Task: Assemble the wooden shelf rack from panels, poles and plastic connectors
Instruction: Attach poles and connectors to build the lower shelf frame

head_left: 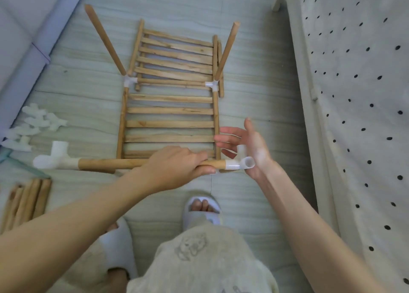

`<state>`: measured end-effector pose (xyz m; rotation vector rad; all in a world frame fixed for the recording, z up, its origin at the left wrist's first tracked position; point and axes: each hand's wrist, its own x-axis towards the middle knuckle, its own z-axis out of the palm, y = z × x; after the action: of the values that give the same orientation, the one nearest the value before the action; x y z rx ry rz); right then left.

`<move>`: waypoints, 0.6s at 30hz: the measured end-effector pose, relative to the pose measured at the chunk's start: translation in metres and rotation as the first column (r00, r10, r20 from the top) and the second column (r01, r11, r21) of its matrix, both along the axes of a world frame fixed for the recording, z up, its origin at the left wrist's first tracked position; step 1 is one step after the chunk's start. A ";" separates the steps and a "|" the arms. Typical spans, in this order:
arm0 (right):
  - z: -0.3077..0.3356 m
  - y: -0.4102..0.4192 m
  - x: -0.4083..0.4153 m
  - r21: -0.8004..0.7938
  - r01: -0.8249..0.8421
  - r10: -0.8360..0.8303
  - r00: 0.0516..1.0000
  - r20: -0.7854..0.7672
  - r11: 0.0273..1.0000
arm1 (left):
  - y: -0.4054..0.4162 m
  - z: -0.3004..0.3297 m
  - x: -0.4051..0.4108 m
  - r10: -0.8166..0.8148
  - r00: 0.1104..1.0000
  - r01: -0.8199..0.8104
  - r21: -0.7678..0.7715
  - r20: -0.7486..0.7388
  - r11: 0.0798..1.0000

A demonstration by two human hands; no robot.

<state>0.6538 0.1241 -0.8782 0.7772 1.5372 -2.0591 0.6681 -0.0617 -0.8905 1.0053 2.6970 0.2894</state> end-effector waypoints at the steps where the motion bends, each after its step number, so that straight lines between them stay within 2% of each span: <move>1: -0.002 0.001 -0.001 -0.011 0.004 -0.004 1.000 -0.007 1.000 | 0.000 -0.001 -0.001 -0.003 1.000 0.003 0.004 -0.003 1.000; 6: -0.004 0.002 -0.007 -0.013 -0.028 0.027 0.998 -0.059 1.000 | 0.002 0.006 -0.007 -0.002 0.999 0.003 -0.022 0.037 1.000; 10: 0.005 0.000 -0.010 0.045 0.047 -0.045 0.998 -0.046 0.998 | 0.003 0.007 -0.010 0.010 0.999 -0.009 -0.029 0.040 1.000; 15: 0.018 0.000 -0.010 0.288 -0.071 0.091 0.994 -0.058 0.955 | 0.003 0.007 -0.017 0.022 0.999 -0.022 -0.016 0.026 1.000; 18: 0.009 -0.005 -0.002 0.445 -0.066 0.130 0.985 -0.116 0.893 | 0.003 0.004 -0.015 -0.002 1.000 0.002 -0.013 -0.020 1.000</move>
<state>0.6516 0.1188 -0.8695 0.6970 2.1209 -1.7426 0.6533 -0.0592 -0.8862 1.0125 2.7124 0.2626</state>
